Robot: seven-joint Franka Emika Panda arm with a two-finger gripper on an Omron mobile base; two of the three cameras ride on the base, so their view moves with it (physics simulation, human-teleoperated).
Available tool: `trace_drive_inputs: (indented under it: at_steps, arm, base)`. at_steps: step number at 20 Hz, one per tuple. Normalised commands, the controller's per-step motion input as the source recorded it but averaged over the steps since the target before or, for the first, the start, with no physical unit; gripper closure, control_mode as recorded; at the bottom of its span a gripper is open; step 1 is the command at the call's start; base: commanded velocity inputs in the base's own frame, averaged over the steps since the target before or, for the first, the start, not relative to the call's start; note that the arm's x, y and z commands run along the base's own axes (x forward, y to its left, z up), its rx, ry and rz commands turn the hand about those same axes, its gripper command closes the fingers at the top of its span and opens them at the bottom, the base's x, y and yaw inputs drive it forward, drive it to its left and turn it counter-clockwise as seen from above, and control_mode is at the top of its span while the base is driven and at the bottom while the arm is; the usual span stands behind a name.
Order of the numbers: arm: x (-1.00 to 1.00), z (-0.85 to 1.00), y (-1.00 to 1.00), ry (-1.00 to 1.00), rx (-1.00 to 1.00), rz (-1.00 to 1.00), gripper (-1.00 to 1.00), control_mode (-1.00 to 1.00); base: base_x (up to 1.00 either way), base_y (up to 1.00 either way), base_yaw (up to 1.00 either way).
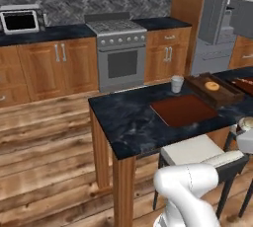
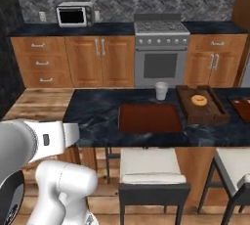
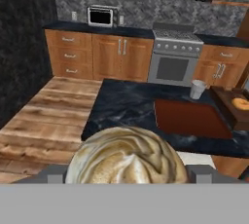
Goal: Take the cupcakes from the fridge and place them on the empty tray on the dining counter.
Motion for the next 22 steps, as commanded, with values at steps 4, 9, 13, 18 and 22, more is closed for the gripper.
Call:
trace_drive_inputs:
  at_steps: [4,9,13,18,22]
  arm:
    - [0.00,0.00,0.00,0.00,0.00,0.00,1.00,1.00]
    - [0.00,0.00,0.00,0.00,0.00,0.00,1.00,1.00]
    - [0.00,0.00,0.00,0.00,0.00,0.00,1.00,1.00]
    - [0.00,0.00,0.00,0.00,0.00,0.00,1.00,1.00]
    - [0.00,0.00,0.00,0.00,0.00,0.00,1.00,1.00]
  base:
    - [1.00,0.12,-0.47]
    - [1.00,0.36,-0.55]
    - [1.00,0.64,-0.58]
    - [1.00,0.93,-0.56]
    - [0.97,0.83,-0.47]
